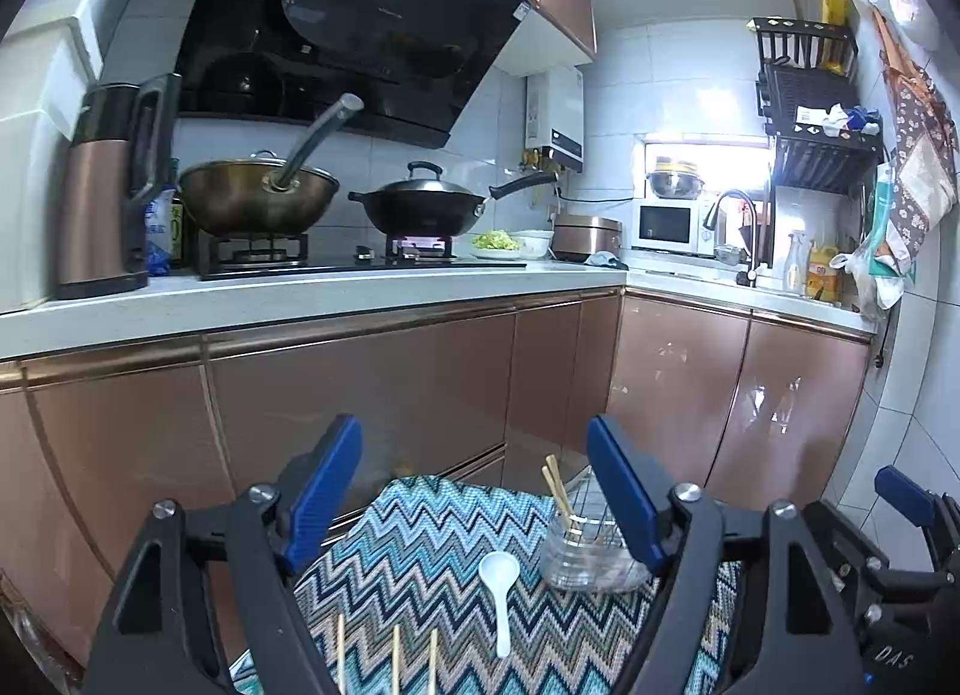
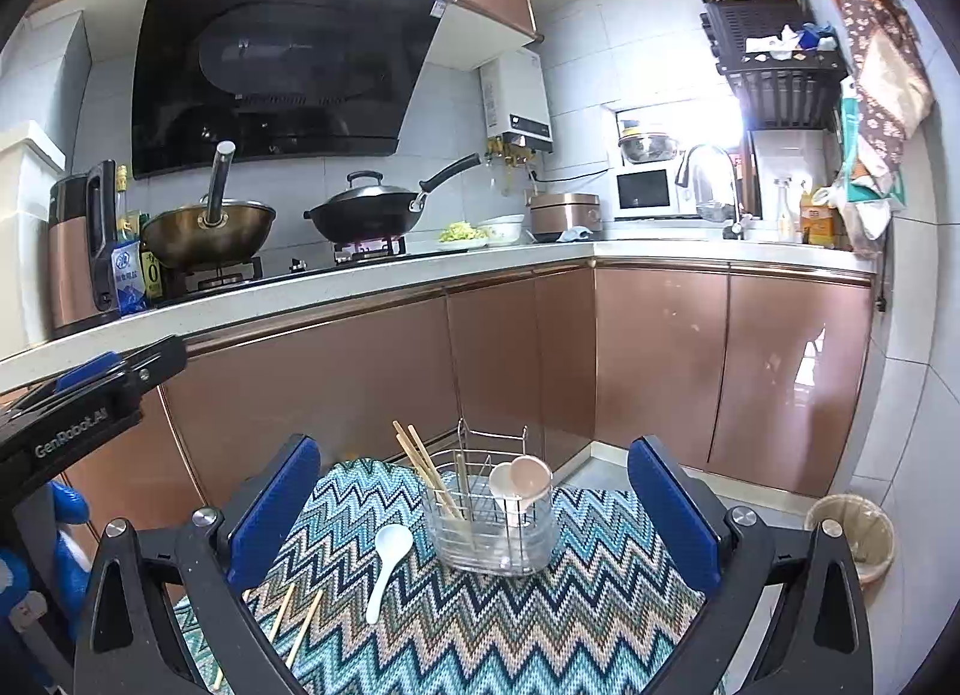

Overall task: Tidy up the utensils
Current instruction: 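Withdraw both tools from the holder back over the remaining chopsticks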

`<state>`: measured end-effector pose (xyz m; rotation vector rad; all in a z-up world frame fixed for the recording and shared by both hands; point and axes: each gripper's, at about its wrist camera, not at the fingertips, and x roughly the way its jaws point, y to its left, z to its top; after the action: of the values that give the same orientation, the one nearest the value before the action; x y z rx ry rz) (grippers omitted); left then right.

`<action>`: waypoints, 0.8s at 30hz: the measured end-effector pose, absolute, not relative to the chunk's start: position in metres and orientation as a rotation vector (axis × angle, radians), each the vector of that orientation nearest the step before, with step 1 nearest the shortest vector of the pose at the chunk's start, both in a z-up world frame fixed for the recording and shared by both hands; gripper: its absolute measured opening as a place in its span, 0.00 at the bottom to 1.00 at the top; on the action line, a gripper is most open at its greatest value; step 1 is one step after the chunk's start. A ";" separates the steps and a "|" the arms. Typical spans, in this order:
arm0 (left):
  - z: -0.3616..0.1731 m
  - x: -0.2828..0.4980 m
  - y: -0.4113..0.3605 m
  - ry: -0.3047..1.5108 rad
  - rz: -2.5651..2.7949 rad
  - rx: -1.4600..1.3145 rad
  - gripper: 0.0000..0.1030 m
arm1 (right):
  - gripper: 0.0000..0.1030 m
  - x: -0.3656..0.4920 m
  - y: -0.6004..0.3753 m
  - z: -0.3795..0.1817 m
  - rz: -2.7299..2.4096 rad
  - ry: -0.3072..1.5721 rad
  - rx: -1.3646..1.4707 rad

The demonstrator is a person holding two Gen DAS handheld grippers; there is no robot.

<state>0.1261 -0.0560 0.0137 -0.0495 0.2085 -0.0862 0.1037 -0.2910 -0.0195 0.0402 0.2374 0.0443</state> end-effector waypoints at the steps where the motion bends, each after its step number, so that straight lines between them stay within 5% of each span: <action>1: 0.015 0.121 -0.054 0.208 -0.084 -0.051 0.75 | 1.00 0.098 -0.291 -0.020 0.042 0.233 0.042; 24: 0.005 0.041 -0.008 0.226 0.006 -0.017 0.79 | 1.00 0.032 -0.274 -0.020 0.078 0.175 0.108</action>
<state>0.0409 -0.0085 0.0051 -0.0169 0.2261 0.0062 0.0315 -0.2735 -0.0200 0.1079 0.1747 0.0777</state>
